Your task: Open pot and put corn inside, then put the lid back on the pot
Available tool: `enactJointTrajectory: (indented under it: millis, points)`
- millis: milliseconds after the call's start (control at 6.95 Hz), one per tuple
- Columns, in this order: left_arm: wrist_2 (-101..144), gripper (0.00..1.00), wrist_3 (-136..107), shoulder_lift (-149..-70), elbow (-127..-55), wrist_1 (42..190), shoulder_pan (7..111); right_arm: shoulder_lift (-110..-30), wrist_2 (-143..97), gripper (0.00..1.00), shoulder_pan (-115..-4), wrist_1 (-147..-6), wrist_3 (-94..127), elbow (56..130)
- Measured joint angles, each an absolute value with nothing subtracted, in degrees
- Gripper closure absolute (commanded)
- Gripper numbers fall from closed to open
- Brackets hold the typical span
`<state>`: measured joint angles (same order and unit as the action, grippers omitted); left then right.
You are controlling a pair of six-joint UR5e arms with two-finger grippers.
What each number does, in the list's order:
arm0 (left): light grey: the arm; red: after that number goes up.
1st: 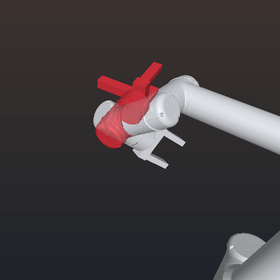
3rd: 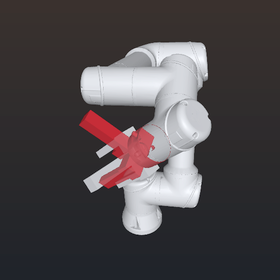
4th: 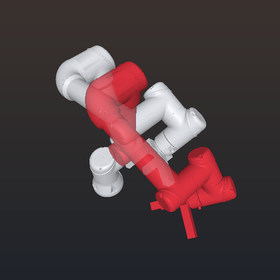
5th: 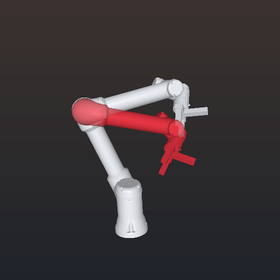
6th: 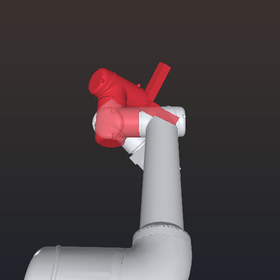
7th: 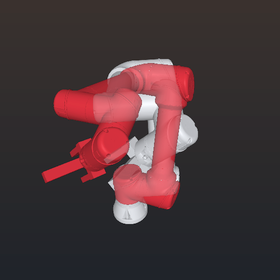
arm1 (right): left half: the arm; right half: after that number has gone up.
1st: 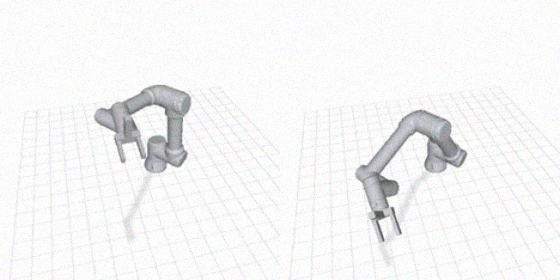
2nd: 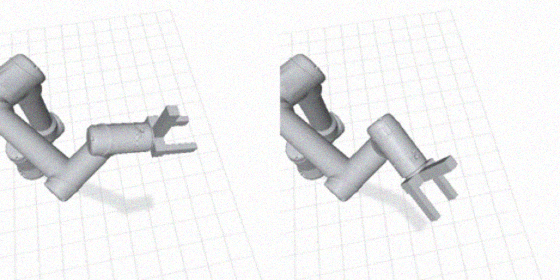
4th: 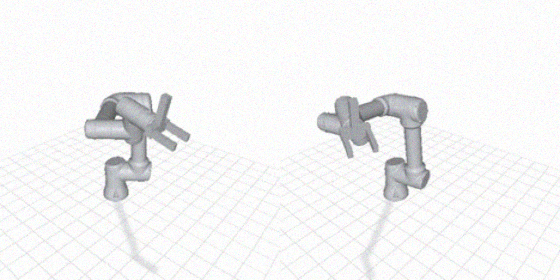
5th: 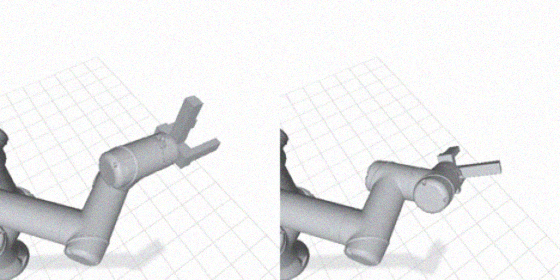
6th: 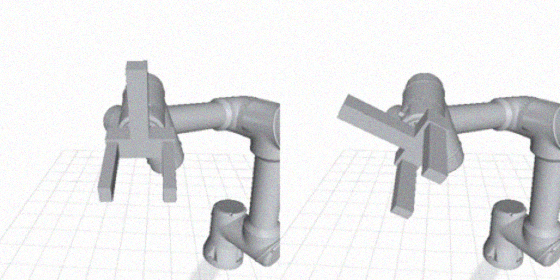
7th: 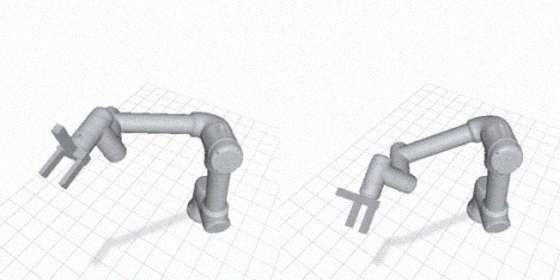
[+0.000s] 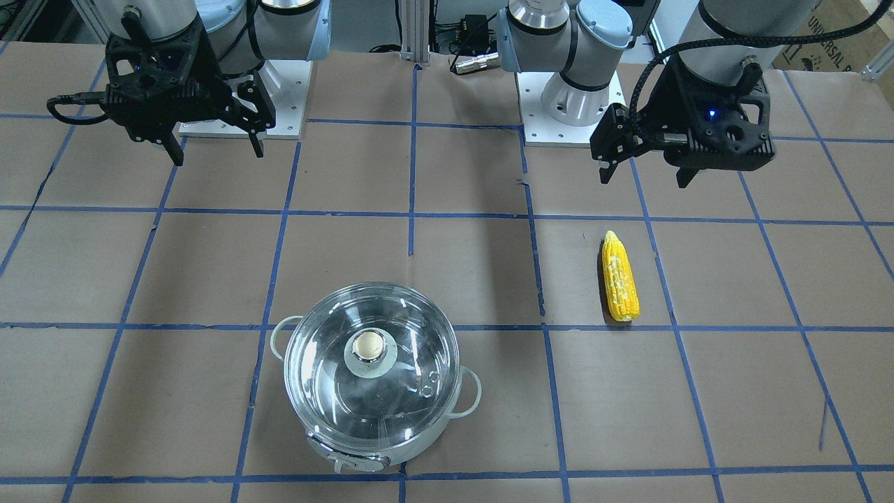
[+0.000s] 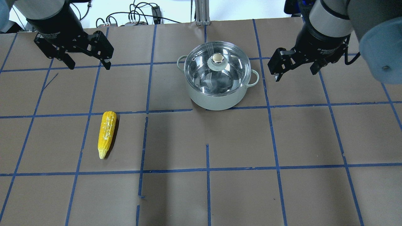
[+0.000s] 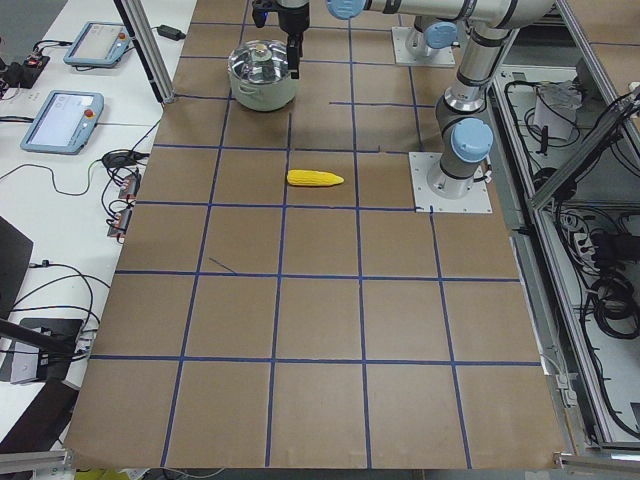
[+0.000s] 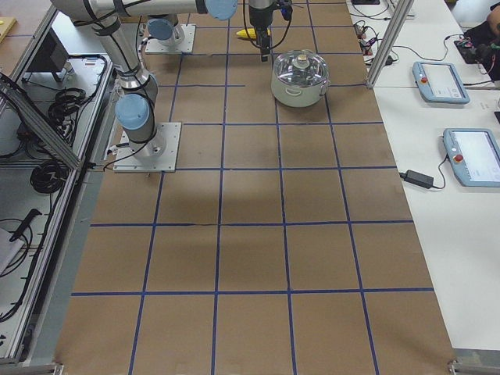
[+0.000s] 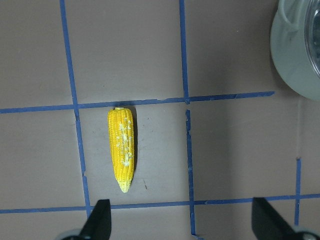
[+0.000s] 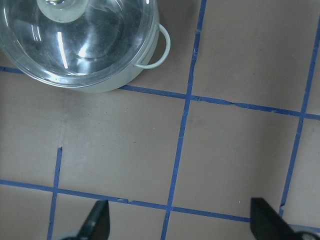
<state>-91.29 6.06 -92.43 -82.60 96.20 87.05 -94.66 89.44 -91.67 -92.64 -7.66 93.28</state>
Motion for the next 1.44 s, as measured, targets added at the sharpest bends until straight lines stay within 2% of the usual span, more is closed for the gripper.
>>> enactJointTrajectory:
  millis: [576, 864, 1439]
  points:
    - [-91.3, 0.00, 6.1, -92.3, -82.8, 96.1, 87.1, -94.5, 89.6, 0.01, -91.8, -93.0, -7.5, 93.3]
    - [-91.3, 0.00, 6.1, -92.3, -83.0, 96.1, 87.1, -92.0, 88.9, 0.01, -92.8, -94.0, -5.7, 92.2]
    - [-91.2, 0.00, 6.2, -92.2, -83.1, 96.1, 87.1, -75.1, 89.7, 0.05, -104.2, -98.2, 6.5, 78.8]
